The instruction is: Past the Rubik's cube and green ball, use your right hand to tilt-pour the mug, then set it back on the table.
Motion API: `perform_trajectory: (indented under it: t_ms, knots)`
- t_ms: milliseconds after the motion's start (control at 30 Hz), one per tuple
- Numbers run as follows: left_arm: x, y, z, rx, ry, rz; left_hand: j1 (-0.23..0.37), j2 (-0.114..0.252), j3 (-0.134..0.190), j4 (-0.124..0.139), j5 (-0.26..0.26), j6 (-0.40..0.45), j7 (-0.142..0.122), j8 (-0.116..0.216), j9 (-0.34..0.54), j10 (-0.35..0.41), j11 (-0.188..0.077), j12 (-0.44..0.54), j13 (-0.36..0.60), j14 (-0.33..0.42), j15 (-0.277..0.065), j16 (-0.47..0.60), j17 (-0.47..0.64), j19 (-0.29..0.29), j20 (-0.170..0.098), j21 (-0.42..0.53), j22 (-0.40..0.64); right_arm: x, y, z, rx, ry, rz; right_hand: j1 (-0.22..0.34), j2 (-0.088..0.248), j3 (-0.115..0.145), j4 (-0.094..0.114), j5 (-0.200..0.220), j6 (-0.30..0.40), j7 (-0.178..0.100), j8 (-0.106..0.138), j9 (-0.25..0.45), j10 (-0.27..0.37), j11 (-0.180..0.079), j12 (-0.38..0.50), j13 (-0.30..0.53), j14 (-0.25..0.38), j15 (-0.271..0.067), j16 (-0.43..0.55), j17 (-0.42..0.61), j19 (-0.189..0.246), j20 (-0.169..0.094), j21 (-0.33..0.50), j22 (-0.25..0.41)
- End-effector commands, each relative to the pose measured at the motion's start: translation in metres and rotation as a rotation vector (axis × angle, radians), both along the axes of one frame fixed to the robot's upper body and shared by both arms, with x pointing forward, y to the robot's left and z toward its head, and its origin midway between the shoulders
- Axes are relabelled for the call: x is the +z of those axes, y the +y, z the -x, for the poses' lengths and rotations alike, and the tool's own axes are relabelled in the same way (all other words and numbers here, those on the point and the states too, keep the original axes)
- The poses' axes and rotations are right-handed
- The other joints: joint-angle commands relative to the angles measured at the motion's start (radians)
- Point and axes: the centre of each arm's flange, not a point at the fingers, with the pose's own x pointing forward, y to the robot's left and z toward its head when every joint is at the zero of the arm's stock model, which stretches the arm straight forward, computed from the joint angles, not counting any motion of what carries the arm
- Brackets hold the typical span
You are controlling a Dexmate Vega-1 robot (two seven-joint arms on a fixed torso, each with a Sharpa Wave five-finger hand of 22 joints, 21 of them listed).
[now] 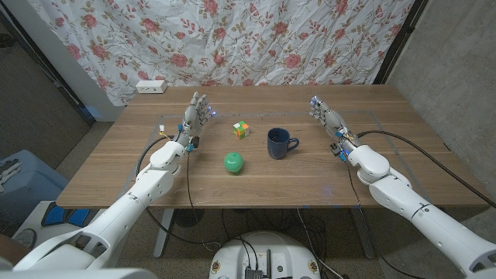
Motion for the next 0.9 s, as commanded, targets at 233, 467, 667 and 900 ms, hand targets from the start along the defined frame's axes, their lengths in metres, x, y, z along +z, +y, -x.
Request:
perform_trajectory:
  t_ms: [233, 467, 667, 900]
  knots:
    - [0.000, 0.000, 0.000, 0.000, 0.000, 0.000, -0.003, 0.118, 0.006, 0.001, 0.004, -0.001, -0.007, 0.006, 0.002, -0.003, -0.007, 0.004, 0.004, 0.008, -0.004, 0.005, 0.005, 0.009, -0.001, 0.006, 0.003, -0.011, 0.008, 0.013, -0.026, -0.058, 0.119, 0.021, -0.016, -0.004, -0.024, 0.012, -0.085, 0.013, -0.002, 0.003, -0.058, -0.005, 0.001, -0.001, -0.052, 0.006, -0.002, -0.017, -0.036, -0.004, 0.002, 0.001]
    - [0.000, 0.000, 0.000, 0.000, 0.000, 0.000, -0.003, 0.118, 0.006, 0.001, 0.004, -0.003, -0.007, 0.006, 0.002, -0.003, -0.007, 0.004, 0.004, 0.008, -0.004, 0.005, 0.005, 0.009, 0.000, 0.006, 0.003, -0.014, 0.011, 0.014, -0.034, -0.086, 0.179, 0.031, -0.033, -0.011, -0.039, 0.022, -0.146, 0.032, -0.002, 0.004, -0.107, 0.006, 0.000, -0.002, -0.080, 0.019, 0.001, -0.027, -0.052, -0.008, 0.005, 0.001]
    - [0.000, 0.000, 0.000, 0.000, 0.000, 0.000, -0.003, 0.118, 0.006, 0.001, 0.004, -0.002, -0.007, 0.006, 0.002, -0.002, -0.006, 0.004, 0.004, 0.009, -0.005, 0.005, 0.005, 0.009, -0.001, 0.006, 0.003, -0.018, 0.017, 0.014, -0.038, -0.111, 0.224, 0.046, -0.045, -0.014, -0.052, 0.031, -0.171, 0.036, 0.001, 0.005, -0.134, 0.012, 0.001, -0.002, -0.111, 0.023, -0.002, -0.032, -0.056, -0.011, 0.007, 0.001]
    - [0.000, 0.000, 0.000, 0.000, 0.000, 0.000, -0.003, 0.118, 0.006, 0.001, 0.004, -0.002, -0.006, 0.006, 0.002, -0.004, -0.007, 0.004, 0.004, 0.009, -0.004, 0.005, 0.005, 0.009, 0.000, 0.006, 0.003, -0.021, 0.022, 0.016, -0.034, -0.139, 0.268, 0.064, -0.053, -0.014, -0.065, 0.042, -0.219, 0.034, 0.000, 0.006, -0.166, 0.018, 0.001, 0.000, -0.128, 0.028, 0.001, -0.036, -0.062, -0.014, 0.008, 0.002]
